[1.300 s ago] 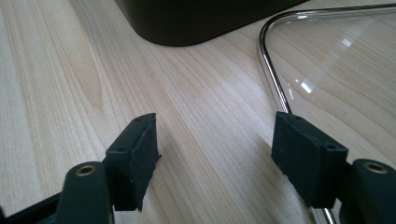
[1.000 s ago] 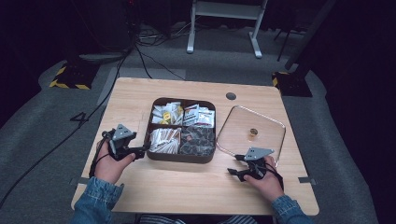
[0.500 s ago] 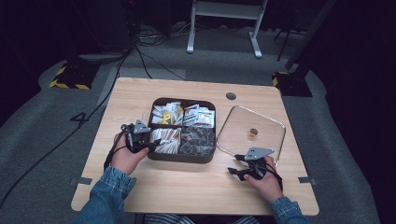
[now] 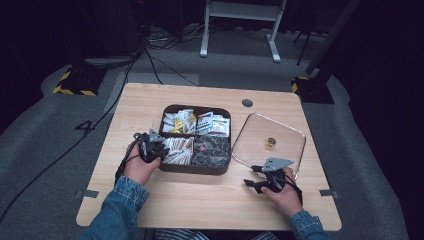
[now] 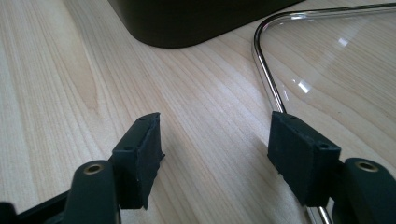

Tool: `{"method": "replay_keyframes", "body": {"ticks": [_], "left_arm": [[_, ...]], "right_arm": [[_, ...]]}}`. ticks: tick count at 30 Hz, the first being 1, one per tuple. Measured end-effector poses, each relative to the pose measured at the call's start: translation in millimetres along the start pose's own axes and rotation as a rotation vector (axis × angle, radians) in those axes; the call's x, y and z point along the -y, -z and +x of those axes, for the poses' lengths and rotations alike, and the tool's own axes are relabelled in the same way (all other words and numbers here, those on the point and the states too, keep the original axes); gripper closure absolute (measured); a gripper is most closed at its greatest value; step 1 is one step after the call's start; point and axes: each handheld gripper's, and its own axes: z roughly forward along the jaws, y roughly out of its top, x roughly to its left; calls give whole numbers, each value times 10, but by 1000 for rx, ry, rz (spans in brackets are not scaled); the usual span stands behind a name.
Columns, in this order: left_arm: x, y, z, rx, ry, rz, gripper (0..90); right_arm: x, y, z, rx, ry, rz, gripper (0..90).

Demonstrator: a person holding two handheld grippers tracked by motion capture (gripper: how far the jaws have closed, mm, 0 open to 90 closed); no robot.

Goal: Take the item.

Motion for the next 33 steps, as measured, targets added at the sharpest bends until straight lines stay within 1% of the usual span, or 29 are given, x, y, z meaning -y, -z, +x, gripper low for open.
{"method": "replay_keyframes", "body": {"ticks": [1, 3, 4, 6, 8, 9, 12, 13, 14, 16, 17, 18, 20, 23, 25, 26, 27, 28, 29, 30, 31, 33], "left_arm": [[9, 9, 9, 3, 14, -3, 767], [10, 13, 17, 1, 17, -7, 781], [12, 21, 22, -8, 27, -10, 814], [7, 19, 21, -12, 29, -3, 830], [0, 1, 2, -28, 20, 4, 827], [-4, -8, -7, -29, 18, 8, 818], [-18, -54, -36, -54, -2, 29, 796], [-21, -56, -36, -60, -5, 30, 803], [-25, -54, -31, -64, 1, 36, 814], [-23, -49, -20, -64, 5, 40, 885], [-17, -45, -2, -65, 8, 34, 885], [-11, -44, 5, -51, 25, 28, 899], [-7, -41, 13, -47, 26, 23, 900], [3, -24, 34, -34, 41, 8, 900], [7, 17, 54, -10, 66, -17, 900], [5, 44, 68, -3, 64, -26, 900], [4, 68, 70, 7, 74, -40, 900], [4, 68, 70, 7, 74, -40, 900], [-3, 129, 79, 44, 88, -74, 900], [-3, 129, 79, 44, 88, -74, 900], [-8, 175, 78, 65, 91, -94, 900], [-11, 216, 74, 94, 99, -118, 900]], "right_arm": [[-1, -1, -1, 1, -1, 0, 356], [-1, 0, 0, 1, -2, 1, 356], [-1, 0, 0, 1, -2, 1, 356], [-1, 0, -1, 1, -2, 1, 356], [-1, 0, 0, 0, -2, 1, 356], [-1, 0, -1, 1, -1, 0, 356], [-1, -1, -1, 1, -1, 0, 356], [-1, -1, -1, 2, -1, 0, 356], [-1, 0, 0, 1, -2, 1, 356], [-1, -1, 0, 2, -1, 0, 356], [-1, 0, 0, 1, -2, 1, 356], [-1, -1, 0, 2, -1, 0, 356], [-1, 0, -1, 2, -1, 0, 356], [-1, -1, -1, 2, -1, 0, 356], [-1, -1, -1, 2, -1, 0, 356], [-1, 0, 0, 1, -2, 1, 356], [-1, -1, 0, 1, -2, 1, 356], [-1, 0, 0, 1, -3, 1, 356], [-1, 0, 0, 1, -2, 1, 356], [-1, 0, 0, 1, -2, 1, 356], [-1, -1, -2, 1, -3, 1, 356], [-3, -3, -3, 2, -6, 1, 356]]}}
